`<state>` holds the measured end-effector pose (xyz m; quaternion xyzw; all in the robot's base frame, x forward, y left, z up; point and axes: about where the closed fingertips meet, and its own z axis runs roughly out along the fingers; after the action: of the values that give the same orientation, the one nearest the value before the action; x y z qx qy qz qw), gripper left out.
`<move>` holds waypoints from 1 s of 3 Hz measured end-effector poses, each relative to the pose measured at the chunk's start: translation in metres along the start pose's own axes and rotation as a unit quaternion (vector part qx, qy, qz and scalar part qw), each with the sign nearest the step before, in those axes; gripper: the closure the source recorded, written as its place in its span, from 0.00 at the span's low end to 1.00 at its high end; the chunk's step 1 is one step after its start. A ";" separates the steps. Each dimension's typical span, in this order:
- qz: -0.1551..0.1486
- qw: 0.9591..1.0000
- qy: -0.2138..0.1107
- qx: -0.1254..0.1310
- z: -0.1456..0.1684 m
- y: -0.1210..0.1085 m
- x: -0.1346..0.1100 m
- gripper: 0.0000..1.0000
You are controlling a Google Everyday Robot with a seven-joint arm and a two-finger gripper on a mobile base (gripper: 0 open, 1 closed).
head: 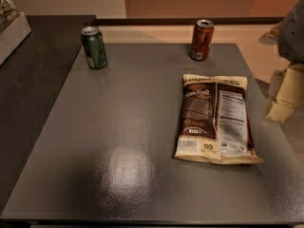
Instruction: Pick brown chip bag
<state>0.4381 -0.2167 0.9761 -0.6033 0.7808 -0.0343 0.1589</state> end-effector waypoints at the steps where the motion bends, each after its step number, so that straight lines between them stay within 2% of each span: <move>1: 0.000 1.000 0.000 0.000 0.000 0.000 0.000 0.00; 2: 0.029 0.999 0.018 0.005 0.005 -0.007 0.000 0.00; 3: 0.089 0.995 0.050 0.016 0.022 -0.021 -0.004 0.00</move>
Offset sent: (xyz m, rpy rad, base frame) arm 0.0243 -0.0059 -0.0166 -0.0667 0.0520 -0.2205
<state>0.4652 -0.2159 0.9617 -0.5266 0.8375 -0.0622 0.1317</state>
